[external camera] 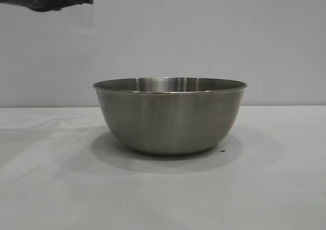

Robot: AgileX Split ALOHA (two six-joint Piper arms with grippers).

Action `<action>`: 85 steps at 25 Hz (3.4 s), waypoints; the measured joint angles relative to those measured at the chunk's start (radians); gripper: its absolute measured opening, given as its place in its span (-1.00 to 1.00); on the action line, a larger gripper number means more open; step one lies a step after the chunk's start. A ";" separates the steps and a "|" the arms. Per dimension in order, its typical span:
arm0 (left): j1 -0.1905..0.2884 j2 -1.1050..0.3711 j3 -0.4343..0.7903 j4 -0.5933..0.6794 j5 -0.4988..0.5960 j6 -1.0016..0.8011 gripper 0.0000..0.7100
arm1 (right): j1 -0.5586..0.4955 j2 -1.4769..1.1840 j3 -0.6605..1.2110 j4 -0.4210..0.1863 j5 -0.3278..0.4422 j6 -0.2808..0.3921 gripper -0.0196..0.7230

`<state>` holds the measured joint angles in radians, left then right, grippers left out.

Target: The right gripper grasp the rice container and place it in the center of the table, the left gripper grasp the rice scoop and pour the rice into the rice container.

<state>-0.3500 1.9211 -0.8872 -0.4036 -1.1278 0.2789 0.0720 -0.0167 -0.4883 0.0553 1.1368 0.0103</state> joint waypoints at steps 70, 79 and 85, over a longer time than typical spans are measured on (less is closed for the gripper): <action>0.000 0.054 0.672 0.161 -0.013 -0.225 -0.08 | 0.000 0.000 0.000 0.000 0.000 0.000 0.57; 0.000 -0.202 0.716 0.186 -0.007 -0.225 -0.08 | 0.000 0.000 0.000 0.001 0.000 0.000 0.57; 0.000 -0.369 0.711 0.235 0.166 -0.225 -0.08 | 0.000 0.000 0.000 0.001 0.000 0.000 0.57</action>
<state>-0.3500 1.5519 -0.1767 -0.1687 -0.9619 0.0544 0.0720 -0.0167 -0.4883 0.0563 1.1368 0.0103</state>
